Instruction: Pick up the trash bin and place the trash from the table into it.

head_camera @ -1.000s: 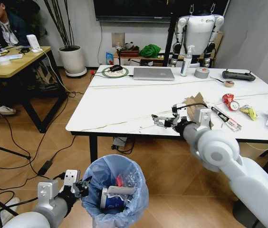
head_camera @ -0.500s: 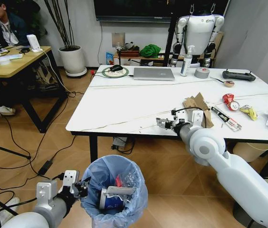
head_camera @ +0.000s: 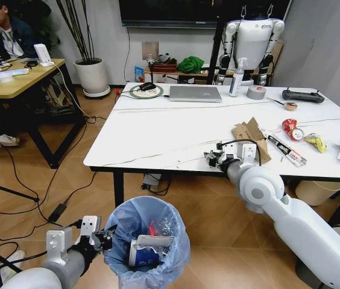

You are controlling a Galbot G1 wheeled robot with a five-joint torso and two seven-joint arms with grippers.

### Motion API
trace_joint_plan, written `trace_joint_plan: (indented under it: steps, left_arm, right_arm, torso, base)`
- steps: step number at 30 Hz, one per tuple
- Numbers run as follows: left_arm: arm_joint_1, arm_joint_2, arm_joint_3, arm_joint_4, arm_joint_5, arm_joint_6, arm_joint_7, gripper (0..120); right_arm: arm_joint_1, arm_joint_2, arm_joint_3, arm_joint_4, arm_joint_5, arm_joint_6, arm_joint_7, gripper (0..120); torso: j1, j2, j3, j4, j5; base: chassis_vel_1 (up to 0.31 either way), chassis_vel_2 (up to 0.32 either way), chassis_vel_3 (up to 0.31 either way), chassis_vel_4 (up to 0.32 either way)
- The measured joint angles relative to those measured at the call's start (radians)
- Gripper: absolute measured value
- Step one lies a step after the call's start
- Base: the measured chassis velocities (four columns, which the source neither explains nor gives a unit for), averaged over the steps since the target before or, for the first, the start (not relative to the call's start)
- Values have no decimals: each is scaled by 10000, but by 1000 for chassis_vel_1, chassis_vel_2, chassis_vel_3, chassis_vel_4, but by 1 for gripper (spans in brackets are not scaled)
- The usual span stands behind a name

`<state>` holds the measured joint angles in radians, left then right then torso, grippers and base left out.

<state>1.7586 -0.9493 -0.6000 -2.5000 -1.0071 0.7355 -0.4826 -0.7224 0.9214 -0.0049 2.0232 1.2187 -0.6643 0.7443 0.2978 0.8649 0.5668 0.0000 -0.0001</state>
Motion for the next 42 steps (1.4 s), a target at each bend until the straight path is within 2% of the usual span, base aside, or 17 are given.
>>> trace_joint_plan:
  steps: [2, 11, 18, 23, 24, 29, 30, 34, 42]
  left_arm:
    - [-16, 1, -1, 0, -29, 0, 0, 0]
    - [24, -44, -7, 0, -33, 0, -1, 0]
    - [12, -38, -8, 0, -33, 0, -44, 0]
    - [-88, -51, -1, 0, -46, 0, -112, 0]
    - [-88, -51, -1, 0, -46, 0, -112, 0]
    - [-85, -96, 6, 0, -43, 0, -129, 0]
    - [-85, -101, 2, 0, -42, 0, -133, 0]
    - [-72, -137, -28, 0, -38, 0, -149, 0]
    - [-31, -298, 37, 0, 14, 0, -193, 0]
  right_arm:
    - [1, 5, -37, -17, -18, 35, 12, 7]
    - [-83, -6, -65, 42, -419, 158, -216, 0]
    - [-215, -140, 269, 1469, 245, 462, -876, 0]
    - [-865, -787, 401, 2929, 261, 1087, -3106, 0]
    - [-865, -787, 401, 2929, 261, 1087, -3106, 0]
    - [-1774, -1235, 530, 3888, 259, 1677, -5536, 0]
    - [-2079, -1364, 573, 4197, 124, 1735, -6369, 0]
    - [-2437, -1485, 452, 4652, -225, 1739, -7163, 0]
    - [-2586, -1402, -278, 4764, -1568, 1660, -7152, 0]
  torso:
    - [0, 0, 0, 0, 0]
    - [0, 0, 2, 0, 1]
    - [1, -3, 2, 1, 2]
    - [1, -3, 2, 0, 0]
    - [1, -3, 2, 0, 0]
    - [0, -2, 1, 0, 0]
    - [0, -2, 1, 0, 1]
    - [0, -1, 1, -2, 0]
    - [0, -1, 1, 0, 0]
  base:
    - [0, 0, 0, 0]
    - [0, 0, 0, 0]
    - [0, 0, 0, 0]
    - [0, 0, 0, 0]
    - [0, 0, 0, 0]
    - [0, 0, 0, 0]
    - [0, 0, 0, 0]
    - [0, 0, 0, 0]
    - [0, 0, 0, 0]
